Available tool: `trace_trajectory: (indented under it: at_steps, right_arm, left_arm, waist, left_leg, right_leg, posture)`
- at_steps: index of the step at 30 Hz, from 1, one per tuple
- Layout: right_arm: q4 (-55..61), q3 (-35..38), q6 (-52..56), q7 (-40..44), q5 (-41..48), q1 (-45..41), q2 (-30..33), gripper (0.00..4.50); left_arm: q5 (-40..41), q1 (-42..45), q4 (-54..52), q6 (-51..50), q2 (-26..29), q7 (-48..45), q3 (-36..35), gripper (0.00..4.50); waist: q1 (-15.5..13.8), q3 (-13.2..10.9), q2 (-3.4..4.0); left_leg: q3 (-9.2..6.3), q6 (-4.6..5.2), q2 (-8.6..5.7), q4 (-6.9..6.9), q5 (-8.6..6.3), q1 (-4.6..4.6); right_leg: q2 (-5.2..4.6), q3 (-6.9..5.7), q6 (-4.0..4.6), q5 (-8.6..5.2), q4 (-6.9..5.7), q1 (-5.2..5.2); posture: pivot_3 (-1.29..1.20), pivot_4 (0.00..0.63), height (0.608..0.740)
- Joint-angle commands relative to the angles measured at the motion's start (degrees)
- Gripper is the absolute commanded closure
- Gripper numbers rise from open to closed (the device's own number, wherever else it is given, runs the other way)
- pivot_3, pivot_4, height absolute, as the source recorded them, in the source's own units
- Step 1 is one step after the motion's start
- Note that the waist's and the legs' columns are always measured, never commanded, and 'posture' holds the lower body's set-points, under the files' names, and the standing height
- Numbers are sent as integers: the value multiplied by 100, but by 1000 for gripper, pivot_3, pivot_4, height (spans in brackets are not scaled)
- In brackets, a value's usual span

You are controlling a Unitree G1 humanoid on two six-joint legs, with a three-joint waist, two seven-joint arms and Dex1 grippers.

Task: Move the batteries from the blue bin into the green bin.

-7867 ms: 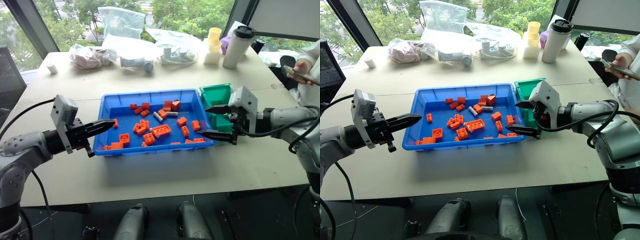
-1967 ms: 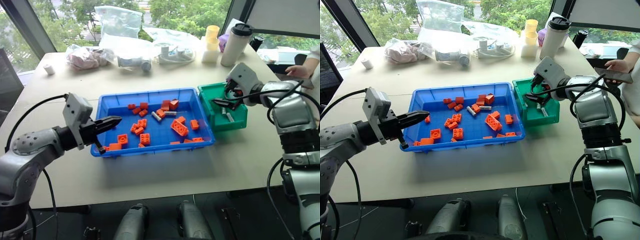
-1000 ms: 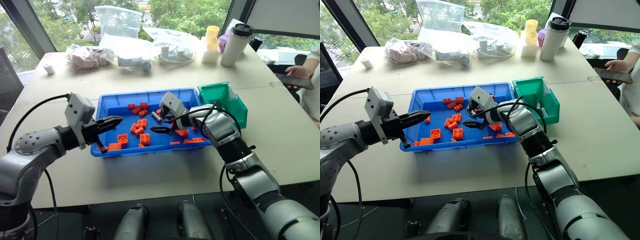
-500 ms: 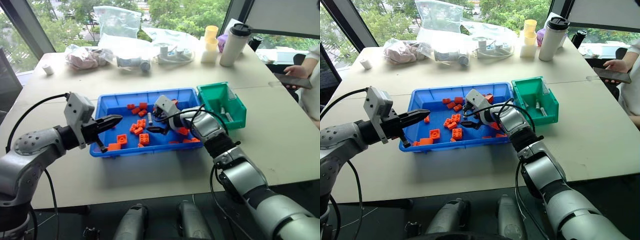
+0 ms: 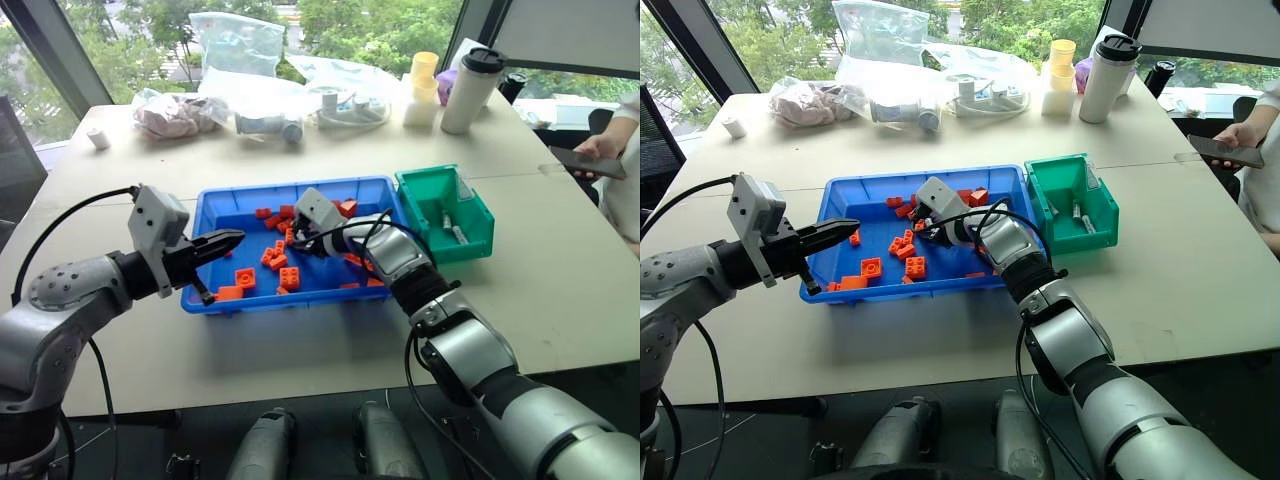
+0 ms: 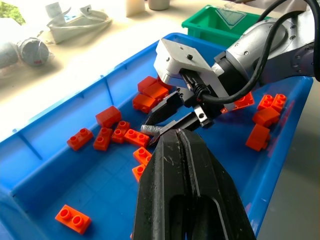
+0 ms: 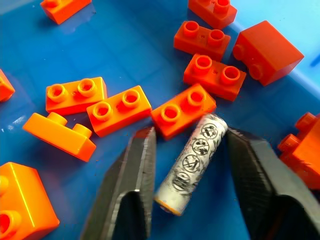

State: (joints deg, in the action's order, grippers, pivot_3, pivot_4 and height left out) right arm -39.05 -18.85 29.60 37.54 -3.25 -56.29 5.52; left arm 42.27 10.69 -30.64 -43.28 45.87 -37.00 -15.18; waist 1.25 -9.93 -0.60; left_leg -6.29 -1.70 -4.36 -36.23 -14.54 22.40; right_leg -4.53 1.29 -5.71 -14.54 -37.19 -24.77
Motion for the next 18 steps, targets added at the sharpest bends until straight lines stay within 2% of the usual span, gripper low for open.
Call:
trace_trajectory:
  at_steps: [1,2,6,10,18]
  right_arm:
    - [85,-81,56,73,-156,-25,102,4259]
    - [274,-122,63,157,-202,6,216,4420]
    - [1429,103,536,423,-50,66,712,4416]
    - [2758,881,1269,441,207,-69,1565,4416]
    - [2937,1799,1636,-151,48,317,2958,4416]
  left_arm:
    - [-15,59,-143,123,19,-2,-111,4500]
    - [-15,69,-138,125,14,-4,-103,4500]
    - [-46,125,-66,151,13,-47,-63,4500]
    - [-83,189,32,189,14,-123,-12,4500]
    - [-195,370,234,319,-85,-283,263,4500]
  waist:
    - [0,0,0]
    - [-4,0,0]
    - [-33,-1,1]
    - [-24,-2,3]
    - [-46,-1,0]
  left_leg:
    - [0,0,0,0,0,0]
    - [0,0,0,0,0,0]
    - [-1,1,-3,-1,-1,3]
    - [-1,2,-2,3,-1,5]
    - [1,4,-1,4,-2,5]
  right_leg:
    - [0,0,0,0,0,0]
    - [0,0,0,0,0,0]
    - [-3,-1,0,0,2,0]
    - [-2,-1,0,0,1,-7]
    - [-8,-2,0,0,8,0]
  posture:
    - [0,150,740]
    - [0,150,740]
    - [0,150,740]
    - [0,150,740]
    - [0,150,740]
